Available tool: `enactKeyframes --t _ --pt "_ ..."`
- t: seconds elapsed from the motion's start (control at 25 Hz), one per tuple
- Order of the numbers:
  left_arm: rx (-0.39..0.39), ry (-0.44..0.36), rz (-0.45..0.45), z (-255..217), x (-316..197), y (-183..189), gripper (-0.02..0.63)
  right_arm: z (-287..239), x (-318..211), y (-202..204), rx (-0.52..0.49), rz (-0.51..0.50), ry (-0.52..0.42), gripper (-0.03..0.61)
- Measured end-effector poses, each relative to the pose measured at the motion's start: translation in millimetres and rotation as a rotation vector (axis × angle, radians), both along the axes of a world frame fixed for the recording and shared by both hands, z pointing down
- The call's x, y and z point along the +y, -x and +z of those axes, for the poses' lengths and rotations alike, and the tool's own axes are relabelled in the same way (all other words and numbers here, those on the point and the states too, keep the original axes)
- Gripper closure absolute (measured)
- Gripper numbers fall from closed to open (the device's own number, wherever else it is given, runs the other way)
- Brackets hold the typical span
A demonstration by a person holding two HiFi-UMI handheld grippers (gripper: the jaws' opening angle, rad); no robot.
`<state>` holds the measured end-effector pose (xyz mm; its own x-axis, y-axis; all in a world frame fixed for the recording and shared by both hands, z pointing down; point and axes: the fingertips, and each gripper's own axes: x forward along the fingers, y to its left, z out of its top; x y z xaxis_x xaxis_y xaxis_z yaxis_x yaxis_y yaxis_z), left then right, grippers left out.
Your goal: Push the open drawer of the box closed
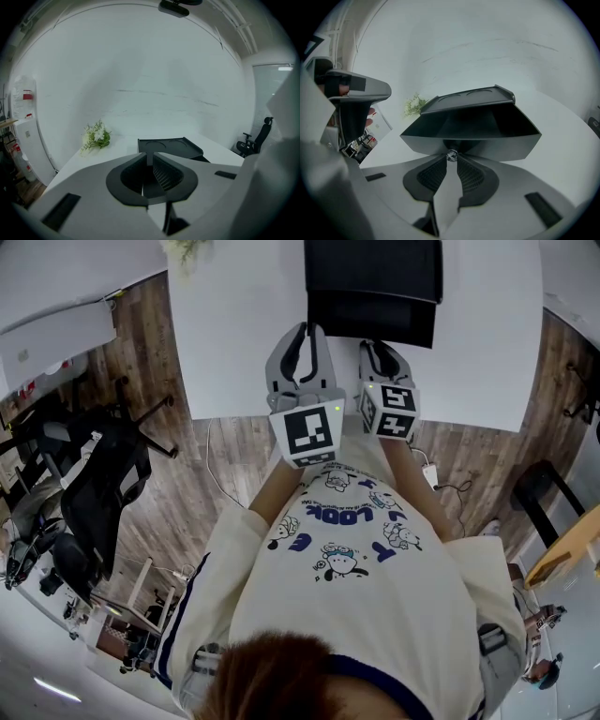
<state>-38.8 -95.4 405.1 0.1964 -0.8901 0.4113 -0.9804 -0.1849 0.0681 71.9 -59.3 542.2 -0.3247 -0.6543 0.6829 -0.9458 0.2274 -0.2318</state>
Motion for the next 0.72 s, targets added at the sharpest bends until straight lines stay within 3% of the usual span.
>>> enactKeyframes --t 0.72 --pt "0.001 0.008 -0.003 2 -30 1 0.565 -1 -42 -3 -0.009 0.027 -0.01 0.494"
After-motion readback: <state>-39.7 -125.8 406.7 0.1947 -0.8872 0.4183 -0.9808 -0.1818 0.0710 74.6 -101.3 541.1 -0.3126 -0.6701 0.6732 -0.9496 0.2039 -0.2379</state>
